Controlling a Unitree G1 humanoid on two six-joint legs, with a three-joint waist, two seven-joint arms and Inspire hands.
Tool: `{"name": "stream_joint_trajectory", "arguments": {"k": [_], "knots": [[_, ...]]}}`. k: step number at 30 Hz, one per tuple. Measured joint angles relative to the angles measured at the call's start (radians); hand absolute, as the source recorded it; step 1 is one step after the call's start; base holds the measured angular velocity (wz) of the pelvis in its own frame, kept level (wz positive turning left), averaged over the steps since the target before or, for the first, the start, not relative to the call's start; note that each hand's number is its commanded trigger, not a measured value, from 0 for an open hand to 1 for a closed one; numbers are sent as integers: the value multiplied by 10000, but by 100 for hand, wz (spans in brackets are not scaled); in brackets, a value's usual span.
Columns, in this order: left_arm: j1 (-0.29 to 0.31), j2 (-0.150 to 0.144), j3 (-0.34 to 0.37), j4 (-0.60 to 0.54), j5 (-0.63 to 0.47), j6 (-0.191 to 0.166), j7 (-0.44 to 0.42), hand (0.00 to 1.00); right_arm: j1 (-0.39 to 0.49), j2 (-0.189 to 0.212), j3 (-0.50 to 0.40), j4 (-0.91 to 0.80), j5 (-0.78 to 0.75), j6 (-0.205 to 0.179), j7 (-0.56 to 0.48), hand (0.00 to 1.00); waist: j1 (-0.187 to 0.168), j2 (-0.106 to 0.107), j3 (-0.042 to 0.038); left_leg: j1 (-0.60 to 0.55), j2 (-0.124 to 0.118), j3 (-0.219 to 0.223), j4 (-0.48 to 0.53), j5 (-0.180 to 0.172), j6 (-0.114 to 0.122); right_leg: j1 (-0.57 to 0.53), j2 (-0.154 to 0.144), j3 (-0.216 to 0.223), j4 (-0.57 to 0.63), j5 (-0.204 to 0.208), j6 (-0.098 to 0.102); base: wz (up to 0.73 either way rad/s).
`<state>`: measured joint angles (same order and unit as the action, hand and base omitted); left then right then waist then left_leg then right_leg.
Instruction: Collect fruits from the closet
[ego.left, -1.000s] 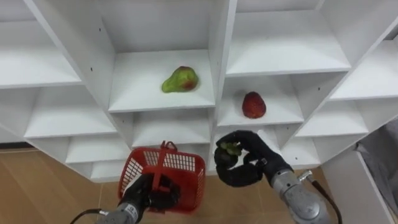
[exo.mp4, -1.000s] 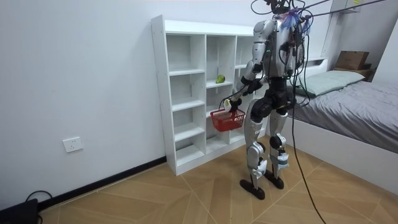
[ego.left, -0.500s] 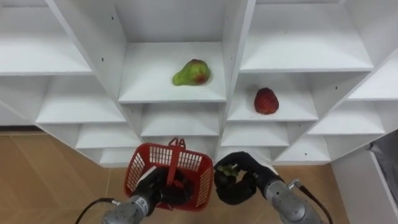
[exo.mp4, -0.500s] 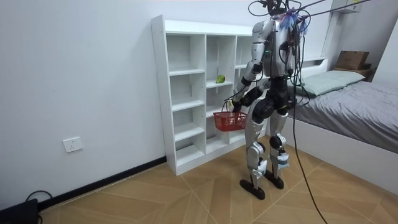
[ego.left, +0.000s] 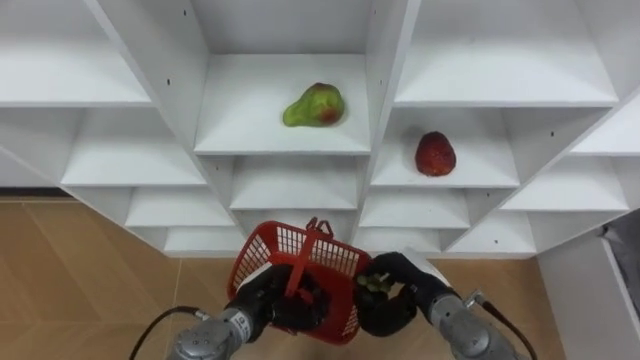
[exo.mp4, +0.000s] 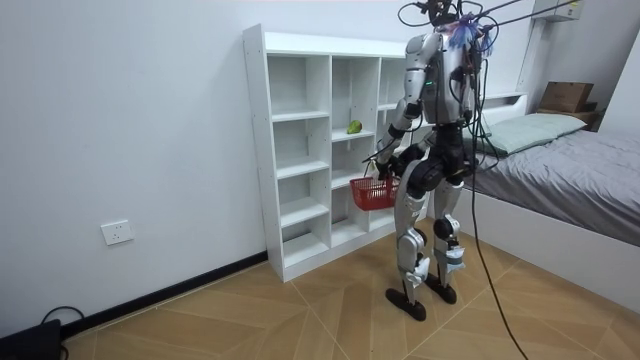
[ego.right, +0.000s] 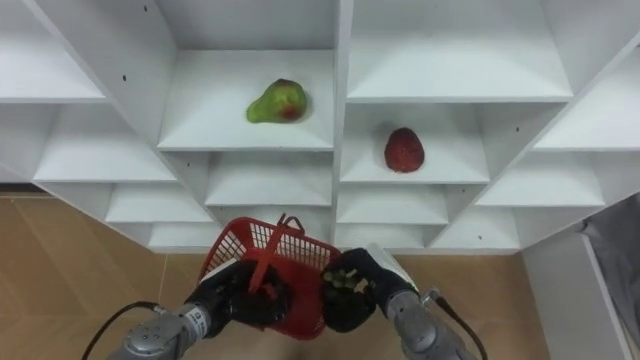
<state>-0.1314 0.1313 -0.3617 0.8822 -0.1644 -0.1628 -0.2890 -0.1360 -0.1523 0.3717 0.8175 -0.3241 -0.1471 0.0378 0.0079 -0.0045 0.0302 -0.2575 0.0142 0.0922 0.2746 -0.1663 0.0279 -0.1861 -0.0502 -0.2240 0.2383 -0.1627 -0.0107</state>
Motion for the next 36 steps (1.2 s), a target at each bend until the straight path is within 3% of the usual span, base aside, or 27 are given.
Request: {"name": "stream_joint_trajectory", "arguments": {"k": [11,26,36], "knots": [[-59,34,-251,7,1,1,-87,100,-57,7,208,327,1,0,-125,100,21,2,1,-100,-29,-24,21,17,27,-88,1,7,1,-1,3,0],[-192,-33,-458,4,10,3,-933,100,-310,-31,294,325,4,-48,-123,100,211,216,-13,-97,-18,-17,-6,21,24,-114,7,46,0,-1,2,0],[-190,-21,-480,0,605,8,-1152,100,-361,-25,304,326,-3,-47,5,100,231,253,-30,-97,-23,32,-2,23,27,-115,-2,22,9,-1,2,0]]}}
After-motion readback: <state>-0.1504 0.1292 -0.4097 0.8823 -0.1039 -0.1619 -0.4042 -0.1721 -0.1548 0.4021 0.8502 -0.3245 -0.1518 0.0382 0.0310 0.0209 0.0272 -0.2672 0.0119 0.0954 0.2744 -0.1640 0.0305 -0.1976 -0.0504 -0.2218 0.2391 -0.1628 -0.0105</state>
